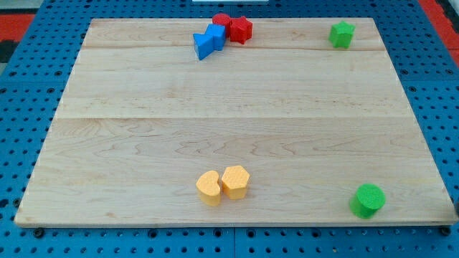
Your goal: Move the green circle to the left of the green star
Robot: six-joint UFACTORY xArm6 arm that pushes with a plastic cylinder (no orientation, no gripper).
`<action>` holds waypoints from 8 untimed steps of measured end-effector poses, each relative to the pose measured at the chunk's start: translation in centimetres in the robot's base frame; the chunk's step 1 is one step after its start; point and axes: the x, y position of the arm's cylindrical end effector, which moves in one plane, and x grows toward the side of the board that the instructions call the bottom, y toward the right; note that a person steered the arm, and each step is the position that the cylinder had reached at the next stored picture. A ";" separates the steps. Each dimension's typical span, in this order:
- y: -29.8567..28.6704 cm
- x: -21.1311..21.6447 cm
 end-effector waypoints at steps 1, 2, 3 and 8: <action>-6.6 0.0; -12.1 -1.3; -15.6 -4.9; -18.3 -1.1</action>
